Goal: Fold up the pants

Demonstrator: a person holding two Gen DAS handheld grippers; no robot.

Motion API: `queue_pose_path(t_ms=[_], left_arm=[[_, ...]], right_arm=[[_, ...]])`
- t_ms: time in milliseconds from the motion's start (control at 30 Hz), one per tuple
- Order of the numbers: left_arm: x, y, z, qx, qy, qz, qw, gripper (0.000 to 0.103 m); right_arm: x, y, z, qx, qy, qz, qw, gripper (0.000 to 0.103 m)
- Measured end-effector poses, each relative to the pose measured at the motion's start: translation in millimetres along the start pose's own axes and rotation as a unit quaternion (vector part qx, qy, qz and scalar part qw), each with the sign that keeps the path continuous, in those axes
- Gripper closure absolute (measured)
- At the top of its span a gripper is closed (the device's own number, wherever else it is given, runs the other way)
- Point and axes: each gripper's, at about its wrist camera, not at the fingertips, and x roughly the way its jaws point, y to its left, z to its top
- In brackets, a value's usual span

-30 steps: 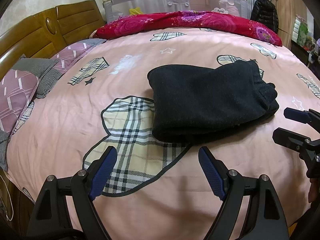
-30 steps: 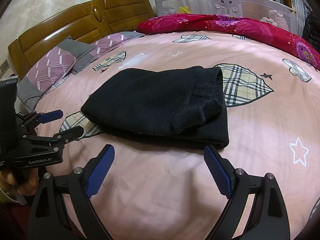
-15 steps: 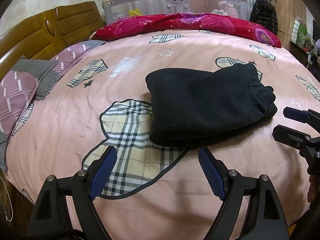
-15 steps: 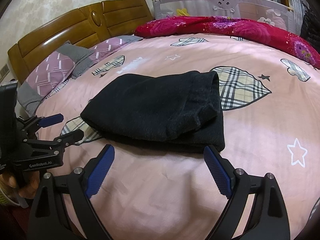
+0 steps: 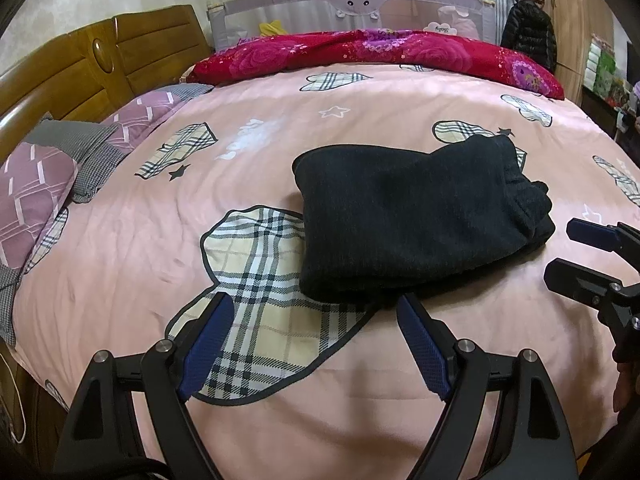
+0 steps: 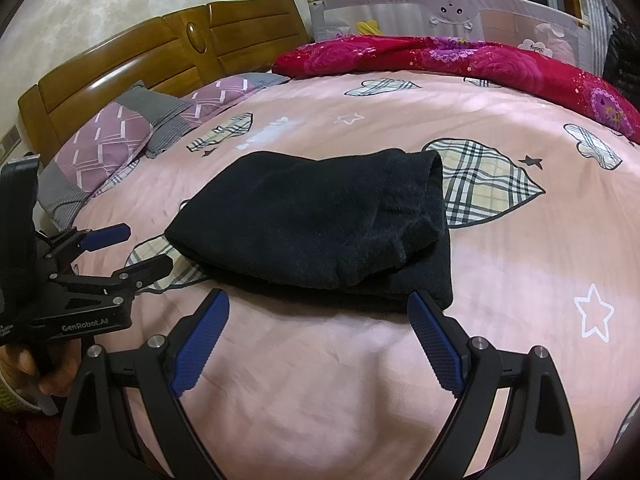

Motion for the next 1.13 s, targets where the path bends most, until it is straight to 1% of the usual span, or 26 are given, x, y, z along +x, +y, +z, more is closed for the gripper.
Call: queue_pose_path(t_ms=[267, 500, 1133], left_arm=[[0.9, -4.2, 4.4, -0.003, -0.005, 0.013, 0.9999, 0.019], [0.2, -7.5, 7.4, 0.005, -0.015, 0.028, 0.9995, 0.019], [-2.0, -6.2, 12.8, 0.001, -0.019, 0.038, 0.9991, 0.02]], right_arm=[[-1.1, 2.3, 3.6, -0.005, -0.005, 0.003, 1.0, 0.012], [-1.0, 1.8, 6.7, 0.0, -0.01, 0.007, 1.0, 0.012], [3.2, 1.1, 8.8, 0.007, -0.014, 0.018, 1.0, 0.012]])
